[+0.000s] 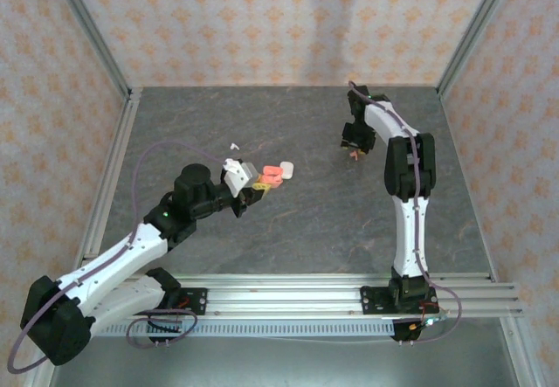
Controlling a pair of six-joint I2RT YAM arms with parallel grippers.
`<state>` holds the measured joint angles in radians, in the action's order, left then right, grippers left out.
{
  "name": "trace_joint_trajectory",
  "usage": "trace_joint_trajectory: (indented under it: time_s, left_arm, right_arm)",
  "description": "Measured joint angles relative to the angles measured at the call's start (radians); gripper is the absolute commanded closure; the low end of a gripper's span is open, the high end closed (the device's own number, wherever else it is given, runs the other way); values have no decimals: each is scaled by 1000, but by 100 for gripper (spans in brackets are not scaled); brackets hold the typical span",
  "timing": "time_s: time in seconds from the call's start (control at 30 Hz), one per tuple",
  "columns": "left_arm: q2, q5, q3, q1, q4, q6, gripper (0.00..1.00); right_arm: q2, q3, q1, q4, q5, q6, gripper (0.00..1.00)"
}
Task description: Insert the wireless bluetooth earbuds into the charging case
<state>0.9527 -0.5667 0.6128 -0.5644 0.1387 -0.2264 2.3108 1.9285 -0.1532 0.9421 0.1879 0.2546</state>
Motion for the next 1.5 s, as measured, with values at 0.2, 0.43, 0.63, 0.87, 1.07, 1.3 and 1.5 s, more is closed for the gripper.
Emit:
trace_joint_trajectory:
  time_s: [0.2,0.43,0.63,0.87,1.07,1.3,1.5]
  left_arm:
    - [5,0,0,0,0,0,100]
    - [34,-1,2,0,8,1,100]
    - [58,-5,8,0,7,12,100]
    - [49,-9,15,0,7,12,100]
    - [43,-13,15,0,7,12,100]
    - [39,-13,15,0,7,12,100]
    - [8,-11,14,0,7,11,100]
  right_arm:
    - [-65,-132,3,-68,26,-5,66]
    - [-196,-343,10,-172,73,14,79]
    - [-250,-430,9,-211,115,41,79]
    - [-374,-609,-75,-255,155,132,78]
    - [-461,-731,-214,-263,179,226,76]
    - [-488,-767,-336,-254,196,320,64]
    - [-569,-739,-335,-214,172,351,58]
